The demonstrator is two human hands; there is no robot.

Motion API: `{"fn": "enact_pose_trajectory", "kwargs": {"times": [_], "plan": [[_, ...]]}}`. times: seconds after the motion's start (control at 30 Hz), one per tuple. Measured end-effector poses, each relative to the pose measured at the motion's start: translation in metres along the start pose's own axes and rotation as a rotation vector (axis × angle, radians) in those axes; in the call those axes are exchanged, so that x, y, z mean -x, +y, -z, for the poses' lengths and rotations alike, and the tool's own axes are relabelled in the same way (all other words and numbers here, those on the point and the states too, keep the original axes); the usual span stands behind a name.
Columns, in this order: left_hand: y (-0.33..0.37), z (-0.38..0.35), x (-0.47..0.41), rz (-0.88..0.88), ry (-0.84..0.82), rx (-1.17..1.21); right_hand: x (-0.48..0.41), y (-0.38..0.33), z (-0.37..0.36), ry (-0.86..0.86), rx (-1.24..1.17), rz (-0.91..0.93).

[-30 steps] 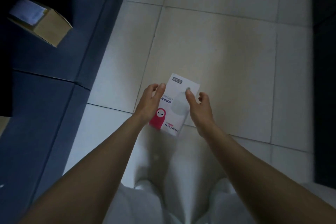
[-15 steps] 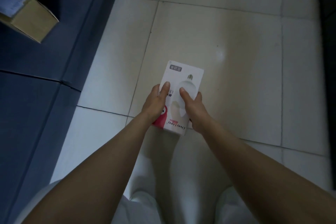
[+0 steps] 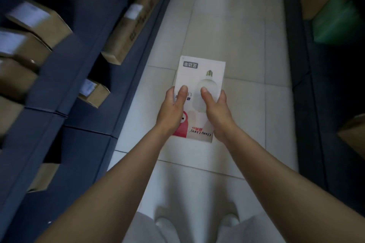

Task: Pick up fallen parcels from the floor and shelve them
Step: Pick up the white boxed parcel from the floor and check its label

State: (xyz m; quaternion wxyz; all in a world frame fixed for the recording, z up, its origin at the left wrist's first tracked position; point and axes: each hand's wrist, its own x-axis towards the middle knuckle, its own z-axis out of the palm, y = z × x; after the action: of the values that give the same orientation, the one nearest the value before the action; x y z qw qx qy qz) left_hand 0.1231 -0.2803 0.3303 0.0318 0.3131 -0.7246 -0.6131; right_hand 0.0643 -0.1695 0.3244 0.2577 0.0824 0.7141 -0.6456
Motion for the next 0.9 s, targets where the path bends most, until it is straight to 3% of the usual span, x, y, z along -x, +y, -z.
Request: {"fn": "enact_pose_trajectory", "kwargs": {"times": [0.5, 0.9], "plan": [[0.406, 0.104, 0.131, -0.357, 0.167, 0.033, 0.181, -0.389, 0.007, 0.067, 0.052, 0.428], [0.542, 0.158, 0.207, -0.605, 0.257, 0.088, 0.284, -0.528, 0.007, 0.045, 0.052, 0.739]]}}
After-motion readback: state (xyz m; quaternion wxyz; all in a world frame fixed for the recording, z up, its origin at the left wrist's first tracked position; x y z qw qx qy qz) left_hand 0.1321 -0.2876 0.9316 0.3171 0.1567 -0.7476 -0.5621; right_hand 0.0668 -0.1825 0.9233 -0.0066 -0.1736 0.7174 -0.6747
